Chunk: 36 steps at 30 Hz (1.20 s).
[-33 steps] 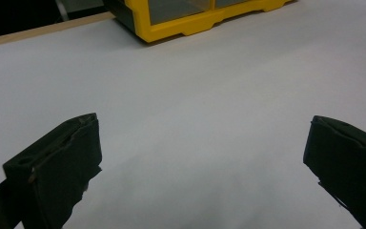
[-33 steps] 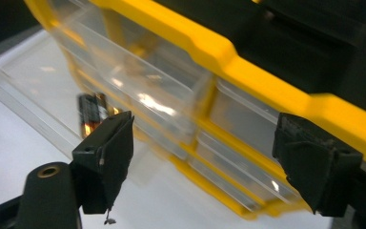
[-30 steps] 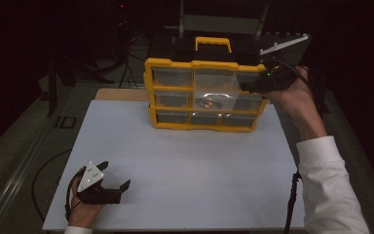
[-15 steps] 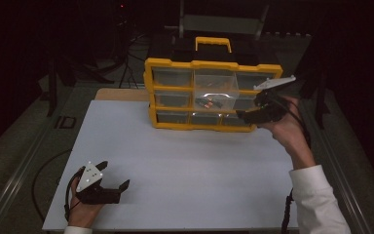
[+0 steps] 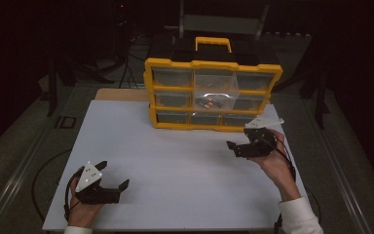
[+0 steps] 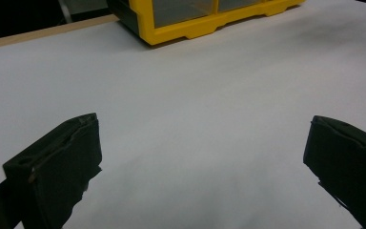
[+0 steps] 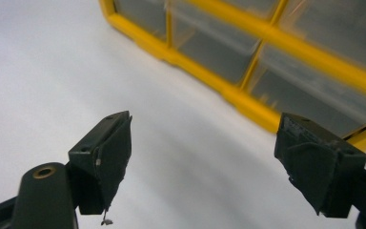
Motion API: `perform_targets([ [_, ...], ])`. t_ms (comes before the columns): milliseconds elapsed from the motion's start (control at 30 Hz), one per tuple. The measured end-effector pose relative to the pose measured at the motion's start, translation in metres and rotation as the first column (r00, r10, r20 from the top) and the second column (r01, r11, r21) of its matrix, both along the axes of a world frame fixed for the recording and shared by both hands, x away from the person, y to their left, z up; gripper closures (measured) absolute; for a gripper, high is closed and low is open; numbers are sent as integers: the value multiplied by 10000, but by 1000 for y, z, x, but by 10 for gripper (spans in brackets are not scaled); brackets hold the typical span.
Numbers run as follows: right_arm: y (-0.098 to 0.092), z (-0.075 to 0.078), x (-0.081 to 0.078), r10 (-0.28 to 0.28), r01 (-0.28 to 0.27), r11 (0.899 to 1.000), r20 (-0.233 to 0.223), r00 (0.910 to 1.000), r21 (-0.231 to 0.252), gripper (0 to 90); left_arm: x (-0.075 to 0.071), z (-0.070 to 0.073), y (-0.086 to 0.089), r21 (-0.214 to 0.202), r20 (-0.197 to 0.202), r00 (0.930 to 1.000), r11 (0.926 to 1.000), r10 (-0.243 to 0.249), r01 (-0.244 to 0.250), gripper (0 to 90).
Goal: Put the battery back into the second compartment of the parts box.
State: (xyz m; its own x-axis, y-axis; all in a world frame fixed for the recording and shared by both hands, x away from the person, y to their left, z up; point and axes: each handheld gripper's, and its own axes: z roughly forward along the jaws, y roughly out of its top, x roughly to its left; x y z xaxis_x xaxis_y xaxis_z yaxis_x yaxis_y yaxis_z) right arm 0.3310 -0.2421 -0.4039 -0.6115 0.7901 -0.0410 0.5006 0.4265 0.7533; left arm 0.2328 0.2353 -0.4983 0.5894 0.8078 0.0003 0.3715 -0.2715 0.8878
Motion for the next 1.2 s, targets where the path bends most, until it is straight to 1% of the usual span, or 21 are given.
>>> perform_targets([
  [67,1,-12,-7,21,-21,10000,21,10000,59,196,-1,1,1,-15,27,10000,10000,8,-8,0],
  [100,1,-12,-7,21,-21,10000,21,10000,59,196,-1,1,1,-15,27,10000,10000,8,-8,0],
  [133,1,-16,-10,32,-32,9999,4,10000,146,195,-1,1,2,-63,81,9999,10000,72,-72,0],
  [167,2,-31,-20,51,-53,9997,81,10000,245,189,-1,2,3,-104,94,9999,9999,104,-103,0],
  [200,1,-36,-24,60,-64,9995,142,9999,308,187,-1,2,3,-126,116,9999,9999,103,-102,0],
  [233,1,-42,-28,93,-102,9987,178,9998,497,184,-2,2,4,-152,120,9999,9998,123,-121,0],
  [333,-2,-57,-41,130,-175,9969,582,9982,767,164,-2,3,5,-174,202,9997,9997,163,-160,0],
  [400,-6,-66,-49,-4,-84,9940,802,9968,1093,151,-2,4,7,-232,252,9995,9996,185,-179,0],
  [467,-12,-73,-55,-177,18,9903,1135,9934,1388,148,-3,6,9,-306,325,9992,9993,228,-218,0],
  [500,-12,-73,-55,-177,18,9903,1135,9934,1388,148,-3,6,9,-306,325,9992,9993,228,-218,0],
  [533,-14,-76,-58,-240,36,9877,1284,9914,1566,149,-4,7,11,-405,390,9989,9989,265,-250,0],
  [600,-23,-80,-66,-410,51,9777,1674,9850,2097,147,-6,9,12,-499,518,9982,9983,315,-290,0],
  [633,-25,-81,-67,-410,13,9752,1750,9837,2212,147,-6,9,13,-572,569,9978,9979,330,-297,0],
  [700,-29,-81,-72,-491,-31,9698,2078,9769,2437,145,-7,10,15,-631,603,9976,9975,351,-313,0],
  [733,-31,-82,-75,-587,-42,9647,2308,9712,2633,142,-7,10,15,-644,626,9974,9974,357,-316,0],
  [767,-33,-82,-76,-647,-31,9624,2403,9685,2718,139,-7,11,14,-645,686,9970,9975,348,-304,0],
  [800,-34,-82,-78,-636,-84,9617,2528,9654,2740,133,-7,11,14,-656,706,9969,9974,332,-285,0],
  [900,-37,-83,-80,-636,-74,9656,2641,9624,2597,126,-7,11,13,-604,711,9971,9979,283,-241,0],
  [1033,-40,-85,-82,-647,-58,9653,2606,9633,2613,128,-7,10,11,-569,710,9971,9981,256,-216,0],
  [1100,-40,-86,-82,-655,-36,9666,2604,9633,2562,128,-7,10,10,-546,708,9972,9983,250,-211,0],
  [1200,-38,-88,-81,-525,-104,9707,2546,9656,2399,125,-3,8,7,-462,518,9984,9987,222,-198,0],
])
